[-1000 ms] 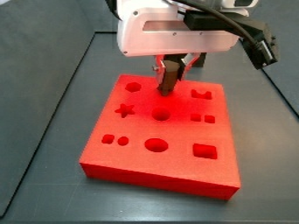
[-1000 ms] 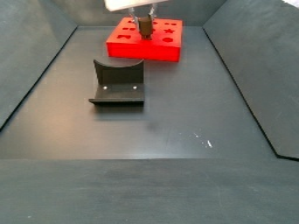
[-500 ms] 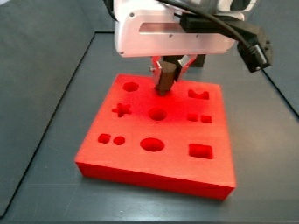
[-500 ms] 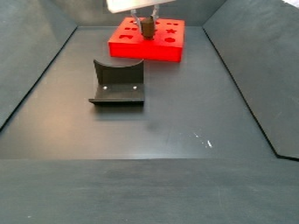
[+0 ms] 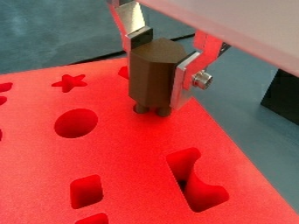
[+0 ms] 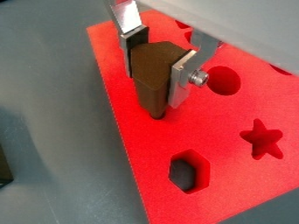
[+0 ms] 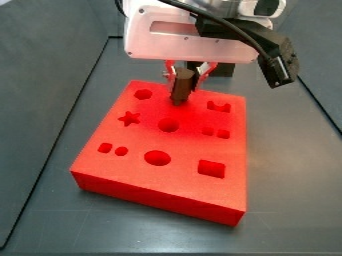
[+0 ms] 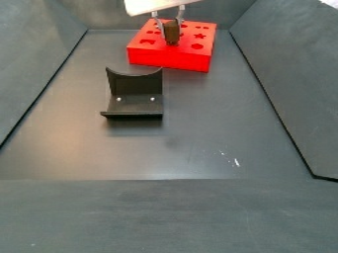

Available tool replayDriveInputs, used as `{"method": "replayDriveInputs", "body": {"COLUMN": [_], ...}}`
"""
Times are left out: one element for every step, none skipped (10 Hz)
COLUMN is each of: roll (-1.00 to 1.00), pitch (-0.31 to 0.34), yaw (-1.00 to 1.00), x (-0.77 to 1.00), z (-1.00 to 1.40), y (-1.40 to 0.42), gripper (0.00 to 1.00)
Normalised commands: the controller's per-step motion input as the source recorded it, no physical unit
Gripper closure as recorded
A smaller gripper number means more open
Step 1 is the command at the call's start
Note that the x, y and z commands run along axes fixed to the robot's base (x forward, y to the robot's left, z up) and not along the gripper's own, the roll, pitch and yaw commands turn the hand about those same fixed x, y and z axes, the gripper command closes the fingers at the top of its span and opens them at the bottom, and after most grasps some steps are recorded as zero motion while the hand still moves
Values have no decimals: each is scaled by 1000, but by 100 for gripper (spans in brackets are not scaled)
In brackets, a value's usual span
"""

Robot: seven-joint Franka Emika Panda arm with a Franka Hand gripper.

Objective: Insert the 3 prong object.

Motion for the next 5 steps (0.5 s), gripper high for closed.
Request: {"method": "replayDriveInputs", "body": {"roll": [-300,-381,-409,-400,-396], "pitch": [-210,-263,-283,-273,-266], "yaw": [0,0,0,0,0], "x": [-3,0,0,-20,-51], "z": [-309,-214,-146,-171,-191], "y": [3,0,0,9,34], "gripper": [100,100,100,100,100]}}
